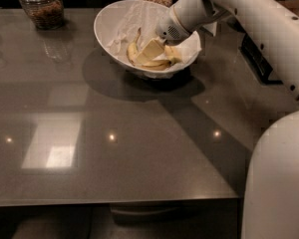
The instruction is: Pick banana from white bowl
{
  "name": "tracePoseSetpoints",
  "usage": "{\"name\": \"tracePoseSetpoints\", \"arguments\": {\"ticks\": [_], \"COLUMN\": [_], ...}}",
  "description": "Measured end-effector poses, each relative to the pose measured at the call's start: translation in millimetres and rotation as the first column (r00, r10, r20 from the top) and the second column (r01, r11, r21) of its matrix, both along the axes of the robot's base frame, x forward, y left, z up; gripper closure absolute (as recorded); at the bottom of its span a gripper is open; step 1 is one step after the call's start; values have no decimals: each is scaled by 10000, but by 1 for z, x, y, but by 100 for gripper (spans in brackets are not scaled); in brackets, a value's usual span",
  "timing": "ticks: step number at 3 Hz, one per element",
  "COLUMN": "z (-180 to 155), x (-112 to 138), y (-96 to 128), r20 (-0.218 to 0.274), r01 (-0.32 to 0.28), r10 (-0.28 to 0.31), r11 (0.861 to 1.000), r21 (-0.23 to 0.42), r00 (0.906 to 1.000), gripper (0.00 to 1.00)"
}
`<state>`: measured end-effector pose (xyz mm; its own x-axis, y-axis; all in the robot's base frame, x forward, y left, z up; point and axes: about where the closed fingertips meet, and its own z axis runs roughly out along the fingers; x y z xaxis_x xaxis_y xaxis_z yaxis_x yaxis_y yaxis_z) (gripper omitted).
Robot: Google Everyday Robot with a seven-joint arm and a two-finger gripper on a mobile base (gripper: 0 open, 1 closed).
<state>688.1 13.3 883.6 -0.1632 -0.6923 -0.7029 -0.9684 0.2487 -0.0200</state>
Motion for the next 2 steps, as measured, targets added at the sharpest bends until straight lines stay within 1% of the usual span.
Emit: {"name": "tracePoseSetpoints", "arguments": {"ticks": [1, 2], "z": [-13, -23], "x": [6, 14], "y": [0, -1], "r20": [-243, -396], "r01": [96, 201], "r10": [-103, -220], "r11": [9996, 9986], "r21": [-279, -480], "r00": [9997, 9990], "gripper": [40, 40]}}
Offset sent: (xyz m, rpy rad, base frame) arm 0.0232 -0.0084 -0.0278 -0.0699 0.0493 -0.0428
